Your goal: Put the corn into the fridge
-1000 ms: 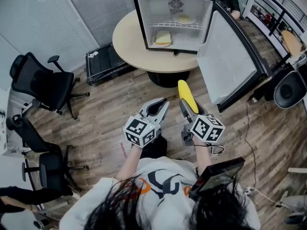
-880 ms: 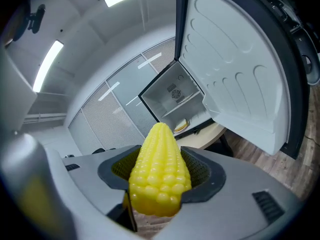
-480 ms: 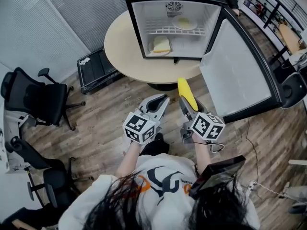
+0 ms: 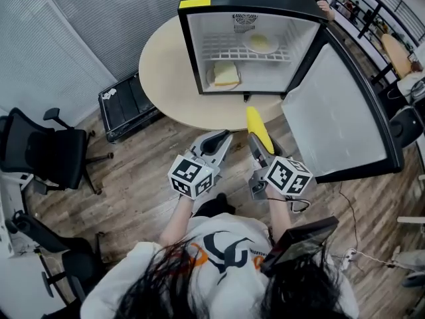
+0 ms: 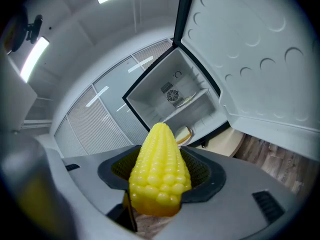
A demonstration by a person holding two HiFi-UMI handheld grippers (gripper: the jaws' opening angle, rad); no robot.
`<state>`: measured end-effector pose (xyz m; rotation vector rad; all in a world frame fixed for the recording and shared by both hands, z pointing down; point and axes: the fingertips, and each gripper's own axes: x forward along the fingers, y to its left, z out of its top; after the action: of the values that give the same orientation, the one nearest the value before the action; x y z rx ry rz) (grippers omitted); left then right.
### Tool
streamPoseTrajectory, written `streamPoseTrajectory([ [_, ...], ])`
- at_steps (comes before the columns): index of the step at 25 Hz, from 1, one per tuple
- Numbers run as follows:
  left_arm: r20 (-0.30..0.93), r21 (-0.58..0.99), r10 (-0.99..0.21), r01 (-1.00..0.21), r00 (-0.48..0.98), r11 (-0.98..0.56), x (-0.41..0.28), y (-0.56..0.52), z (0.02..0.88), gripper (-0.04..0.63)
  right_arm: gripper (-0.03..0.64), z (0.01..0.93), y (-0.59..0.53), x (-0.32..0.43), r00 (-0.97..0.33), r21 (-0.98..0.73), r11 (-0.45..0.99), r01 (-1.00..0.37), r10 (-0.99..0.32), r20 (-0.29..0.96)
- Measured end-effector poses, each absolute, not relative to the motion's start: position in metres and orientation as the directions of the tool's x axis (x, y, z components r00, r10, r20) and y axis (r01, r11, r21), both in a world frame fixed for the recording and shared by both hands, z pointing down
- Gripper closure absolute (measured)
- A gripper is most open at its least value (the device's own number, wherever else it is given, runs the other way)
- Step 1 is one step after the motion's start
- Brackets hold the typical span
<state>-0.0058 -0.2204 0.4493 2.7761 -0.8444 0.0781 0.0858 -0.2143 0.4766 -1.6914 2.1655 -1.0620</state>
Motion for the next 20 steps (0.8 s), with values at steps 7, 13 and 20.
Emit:
streamPoseTrajectory([
  [7, 0.115, 0.235, -0.511, -0.523, 0.852, -0.819, -0.012, -0.237, 0.458, 0.555, 0.364, 0.482, -0.225, 0.081, -0.288, -0.632, 0.047, -0.774, -0.914, 0.286],
  [13, 0.111, 0.255, -0.498, -0.509, 0.86, -0.822, -0.015, -0.243, 0.462, 0.555, 0.364, 0.49, -0.228, 0.078, -0.285, -0.642, 0.021, -0.766, -0.907, 0.311],
  [20, 0.109, 0.277, -0.505, -0.514, 0.856, -0.812, -0.02, -0.247, 0.466, 0.556, 0.364, 0.491, -0.237, 0.082, -0.268, -0.629, 0.002, -0.777, -0.906, 0.329],
])
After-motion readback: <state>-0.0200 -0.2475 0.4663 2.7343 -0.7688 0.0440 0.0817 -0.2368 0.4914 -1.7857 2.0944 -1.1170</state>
